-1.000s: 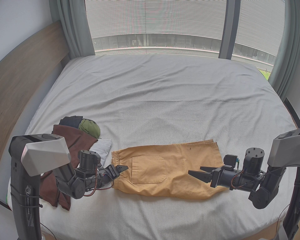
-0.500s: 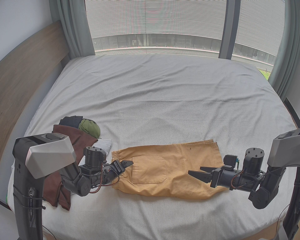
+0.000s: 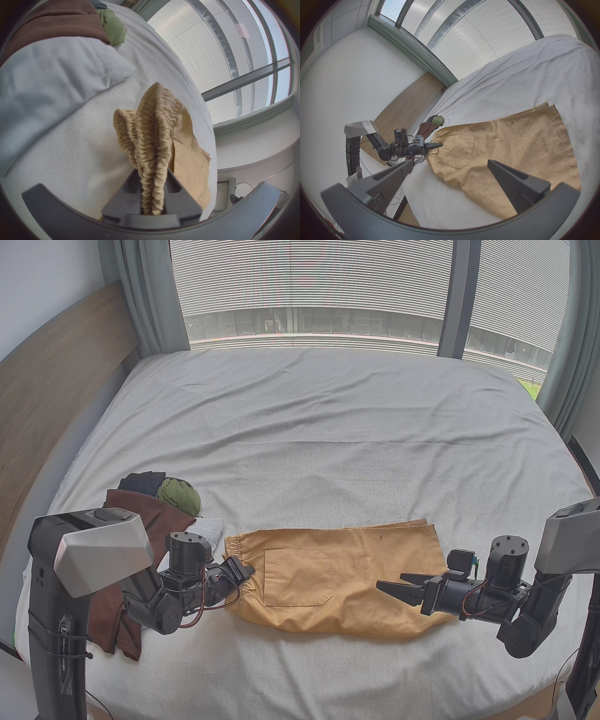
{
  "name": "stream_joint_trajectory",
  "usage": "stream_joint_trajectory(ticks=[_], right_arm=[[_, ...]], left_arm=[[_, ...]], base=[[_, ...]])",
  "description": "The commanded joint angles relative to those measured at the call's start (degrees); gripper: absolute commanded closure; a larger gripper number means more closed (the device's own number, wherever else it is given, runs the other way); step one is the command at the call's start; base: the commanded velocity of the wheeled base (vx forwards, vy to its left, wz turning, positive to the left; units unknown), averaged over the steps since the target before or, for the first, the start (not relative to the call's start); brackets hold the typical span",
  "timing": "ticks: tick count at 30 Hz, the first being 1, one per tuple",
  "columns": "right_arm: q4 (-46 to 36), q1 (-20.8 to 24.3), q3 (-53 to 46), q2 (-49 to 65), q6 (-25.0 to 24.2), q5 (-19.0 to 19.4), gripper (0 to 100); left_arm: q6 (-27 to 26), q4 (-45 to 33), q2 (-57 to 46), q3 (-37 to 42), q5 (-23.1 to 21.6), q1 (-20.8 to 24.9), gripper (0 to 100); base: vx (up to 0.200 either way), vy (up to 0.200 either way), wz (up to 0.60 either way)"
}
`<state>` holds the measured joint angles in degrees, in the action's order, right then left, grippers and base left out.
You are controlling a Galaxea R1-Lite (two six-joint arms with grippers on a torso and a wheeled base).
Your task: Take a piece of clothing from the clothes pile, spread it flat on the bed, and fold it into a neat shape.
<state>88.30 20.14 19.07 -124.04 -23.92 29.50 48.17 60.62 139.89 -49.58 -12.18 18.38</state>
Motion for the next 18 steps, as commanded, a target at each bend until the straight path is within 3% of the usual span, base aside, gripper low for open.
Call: stream_joint_trajectory(ticks=[1,6,18], right_arm=[[0.0,-0.1,0.0,-0.2,0.0,0.0,0],[0.0,-0.3,0.0,-0.2,0.1,0.0,0],[0.0,-0.2,0.0,-0.6,0.1,0.0,0]], left_arm=[[0.0,4.2,0.8,2.2,0.2,-0.1,100],[-0.4,9.2,-0.9,6.6,0.4,-1.2,100],[-2.5,10.0,-6.8,13.8,-2.3,-6.4,100]], base=[[0.0,0.0,0.0],[0.0,0.0,0.0],[0.0,0.0,0.0]])
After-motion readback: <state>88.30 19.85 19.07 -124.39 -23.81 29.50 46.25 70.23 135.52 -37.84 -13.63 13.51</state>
